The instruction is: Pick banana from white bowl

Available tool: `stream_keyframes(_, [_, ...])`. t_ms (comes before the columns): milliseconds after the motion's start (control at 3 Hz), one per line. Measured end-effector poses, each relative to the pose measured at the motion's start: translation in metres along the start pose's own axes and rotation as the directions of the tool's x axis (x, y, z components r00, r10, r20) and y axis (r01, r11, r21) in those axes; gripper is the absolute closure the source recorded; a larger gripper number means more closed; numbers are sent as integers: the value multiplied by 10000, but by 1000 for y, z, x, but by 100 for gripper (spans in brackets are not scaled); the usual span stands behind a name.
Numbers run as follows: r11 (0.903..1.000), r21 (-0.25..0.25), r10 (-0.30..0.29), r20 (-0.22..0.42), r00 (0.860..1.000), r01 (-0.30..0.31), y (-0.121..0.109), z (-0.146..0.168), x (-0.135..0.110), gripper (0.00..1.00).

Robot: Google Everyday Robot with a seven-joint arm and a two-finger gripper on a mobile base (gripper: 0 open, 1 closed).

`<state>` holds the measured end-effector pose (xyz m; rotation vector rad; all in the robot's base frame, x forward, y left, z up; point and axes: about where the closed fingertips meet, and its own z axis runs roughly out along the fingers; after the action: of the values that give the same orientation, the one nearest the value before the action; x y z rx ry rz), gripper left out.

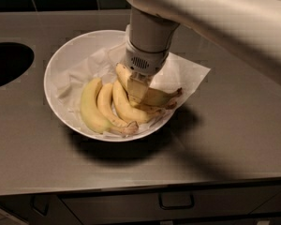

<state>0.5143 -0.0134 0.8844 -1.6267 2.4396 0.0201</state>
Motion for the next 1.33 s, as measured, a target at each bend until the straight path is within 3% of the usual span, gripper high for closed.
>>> stream_keyframes(333, [10000,0,0,0,10000,0,0,0,0,92])
stream_keyframes(667, [10000,0,-2,0,10000,2,0,0,0,100])
stream_keyframes(1333, [9947,203,-1020,477,9936,1011,-1,-46,3,100])
